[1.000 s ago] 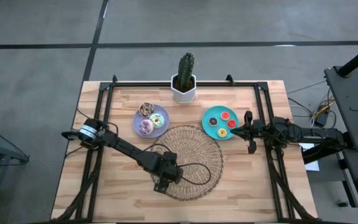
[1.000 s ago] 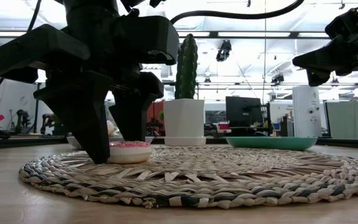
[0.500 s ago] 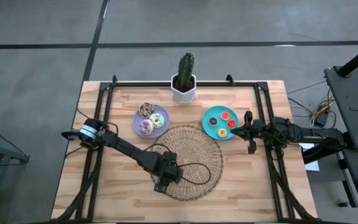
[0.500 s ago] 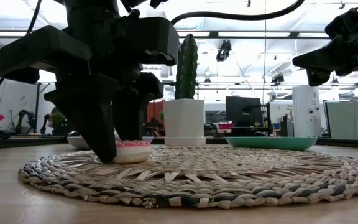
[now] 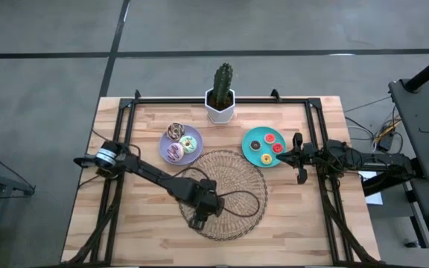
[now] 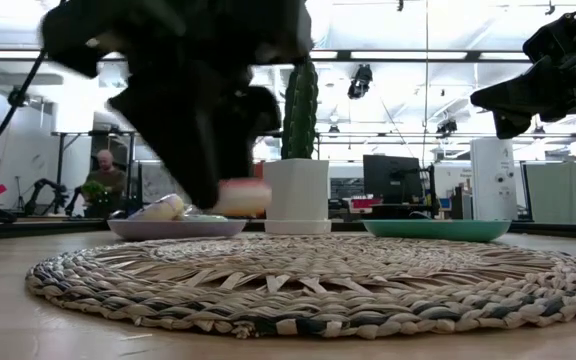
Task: Pick & Place donuts
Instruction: Put the small pink donut on the blue plate
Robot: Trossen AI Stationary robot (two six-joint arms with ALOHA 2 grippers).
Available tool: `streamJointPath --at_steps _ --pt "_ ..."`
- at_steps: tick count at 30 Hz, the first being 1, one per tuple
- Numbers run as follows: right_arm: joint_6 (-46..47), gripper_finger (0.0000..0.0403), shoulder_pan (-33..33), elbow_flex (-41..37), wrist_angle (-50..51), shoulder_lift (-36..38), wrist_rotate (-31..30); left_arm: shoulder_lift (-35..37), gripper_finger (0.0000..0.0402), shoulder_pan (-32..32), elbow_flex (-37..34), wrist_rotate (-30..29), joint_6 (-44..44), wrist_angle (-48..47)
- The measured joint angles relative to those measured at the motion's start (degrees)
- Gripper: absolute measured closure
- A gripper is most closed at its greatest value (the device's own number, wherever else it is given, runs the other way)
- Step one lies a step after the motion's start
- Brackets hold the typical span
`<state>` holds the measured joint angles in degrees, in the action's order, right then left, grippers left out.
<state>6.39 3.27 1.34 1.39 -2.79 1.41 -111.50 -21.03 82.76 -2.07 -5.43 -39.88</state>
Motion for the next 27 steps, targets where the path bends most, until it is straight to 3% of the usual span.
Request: streamJointPath --at_steps 13,27 --pt "0.02 0.0394 -0.01 0.0 0.0 0.02 -0.02 -0.47 0.0211 5.46 10.23 0.06 3.88 -4.17" --pt "0.02 0.0394 -0.02 0.0 0.0 0.02 0.0 -8.89 0.0211 14.7 25.55 0.07 2.49 -9.15"
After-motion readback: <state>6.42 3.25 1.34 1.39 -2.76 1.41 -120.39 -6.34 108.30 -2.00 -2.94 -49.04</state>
